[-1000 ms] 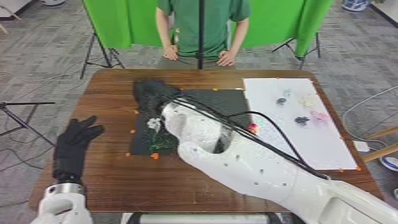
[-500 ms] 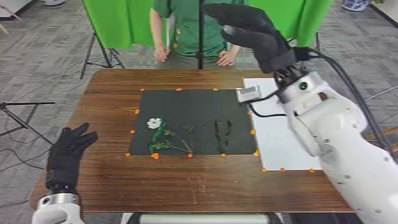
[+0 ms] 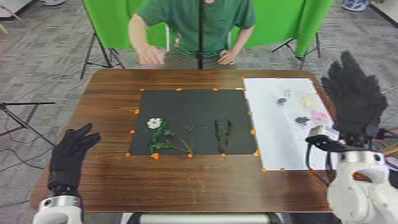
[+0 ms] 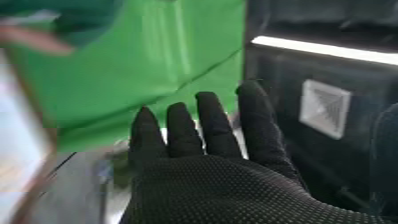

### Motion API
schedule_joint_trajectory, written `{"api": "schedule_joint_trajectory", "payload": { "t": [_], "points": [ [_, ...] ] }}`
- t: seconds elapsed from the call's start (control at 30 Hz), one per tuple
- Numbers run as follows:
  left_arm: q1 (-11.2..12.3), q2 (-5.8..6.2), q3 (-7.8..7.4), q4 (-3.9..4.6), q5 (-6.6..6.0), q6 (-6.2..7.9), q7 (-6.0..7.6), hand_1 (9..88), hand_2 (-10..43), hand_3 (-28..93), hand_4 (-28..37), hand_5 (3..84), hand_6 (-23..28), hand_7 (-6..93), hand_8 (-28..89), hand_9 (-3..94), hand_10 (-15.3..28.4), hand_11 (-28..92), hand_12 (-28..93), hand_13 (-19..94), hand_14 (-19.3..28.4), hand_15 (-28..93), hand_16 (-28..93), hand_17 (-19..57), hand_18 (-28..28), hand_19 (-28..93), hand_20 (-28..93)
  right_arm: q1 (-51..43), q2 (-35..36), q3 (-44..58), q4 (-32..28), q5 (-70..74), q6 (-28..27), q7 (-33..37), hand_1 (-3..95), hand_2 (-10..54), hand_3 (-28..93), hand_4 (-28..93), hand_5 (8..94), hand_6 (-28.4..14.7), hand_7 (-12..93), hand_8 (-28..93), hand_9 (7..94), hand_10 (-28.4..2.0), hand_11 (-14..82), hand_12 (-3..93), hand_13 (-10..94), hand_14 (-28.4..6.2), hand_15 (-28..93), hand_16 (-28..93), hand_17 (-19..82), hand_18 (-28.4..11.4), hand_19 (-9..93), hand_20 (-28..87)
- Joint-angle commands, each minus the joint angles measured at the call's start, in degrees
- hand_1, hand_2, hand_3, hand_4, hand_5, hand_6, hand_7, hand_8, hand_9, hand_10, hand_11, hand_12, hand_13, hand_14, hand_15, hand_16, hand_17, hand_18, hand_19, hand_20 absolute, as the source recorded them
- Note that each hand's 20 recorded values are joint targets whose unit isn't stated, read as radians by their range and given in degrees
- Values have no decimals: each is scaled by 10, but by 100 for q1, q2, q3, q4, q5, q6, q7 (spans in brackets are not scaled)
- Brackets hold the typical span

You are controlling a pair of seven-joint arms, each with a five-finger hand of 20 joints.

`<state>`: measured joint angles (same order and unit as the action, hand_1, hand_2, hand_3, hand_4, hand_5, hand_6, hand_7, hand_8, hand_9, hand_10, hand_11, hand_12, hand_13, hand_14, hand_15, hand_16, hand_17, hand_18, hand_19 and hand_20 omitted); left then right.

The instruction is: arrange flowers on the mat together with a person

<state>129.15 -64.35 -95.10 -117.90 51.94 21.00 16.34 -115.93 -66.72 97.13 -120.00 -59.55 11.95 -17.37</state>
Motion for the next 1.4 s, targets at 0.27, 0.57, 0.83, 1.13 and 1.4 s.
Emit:
{"api": "schedule_joint_trajectory", "payload": {
  "t": [0.27, 0.57, 0.83, 1.13, 1.4],
  "points": [
    [-5, -51, 5, 31, 147, -215, 26, 179, 66, 664, -283, 487, 55, 98, -62, 506, 153, 207, 128, 391, 178, 153, 13, 78, 109, 41, 178, -1267, -362, 39, 32, -146, -406, -319, 22, 53, 728, -197, 315, -20, 69, -74, 295, -136, 10, 89, 204, -113, 0, 147, 100, -121, 2, 209],
    [-18, -82, -170, 139, 389, -898, 26, 256, -49, 713, -264, 481, 49, 101, -62, 495, 146, 197, 131, 391, 176, 146, 15, 78, 111, 40, 179, -1130, -369, -83, 120, -251, -517, -248, 25, 47, 736, -194, 328, -21, 71, -74, 303, -138, 13, 91, 211, -115, 13, 137, 106, -124, 5, 212],
    [-75, -131, -405, 194, 1028, -1762, 21, 348, -95, 654, -198, 466, 35, 106, -61, 471, 127, 178, 140, 377, 158, 113, 29, 70, 110, 16, 179, -933, -396, 92, 156, -417, -991, 119, 29, 42, 740, -191, 363, -29, 77, -73, 333, -148, 23, 97, 233, -125, 26, 126, 127, -129, 9, 216],
    [-61, -130, -415, 164, 1036, -1708, 3, 377, -95, 630, -190, 466, 31, 112, -62, 469, 122, 175, 145, 374, 154, 111, 33, 65, 109, 16, 175, -947, -432, 171, 178, -473, -1199, 210, 45, 28, 743, -186, 396, -44, 72, -73, 355, -156, 28, 98, 261, -135, 52, 105, 153, -136, 14, 227],
    [-14, -153, -426, 132, 986, -1667, -37, 360, -95, 636, -187, 467, 33, 110, -62, 469, 124, 173, 144, 373, 155, 110, 35, 64, 109, 16, 175, -1002, -449, 191, 162, -495, -1211, 254, 47, 28, 742, -185, 400, -44, 75, -73, 358, -157, 29, 101, 265, -133, 64, 98, 154, -138, 16, 230]
  ]
}}
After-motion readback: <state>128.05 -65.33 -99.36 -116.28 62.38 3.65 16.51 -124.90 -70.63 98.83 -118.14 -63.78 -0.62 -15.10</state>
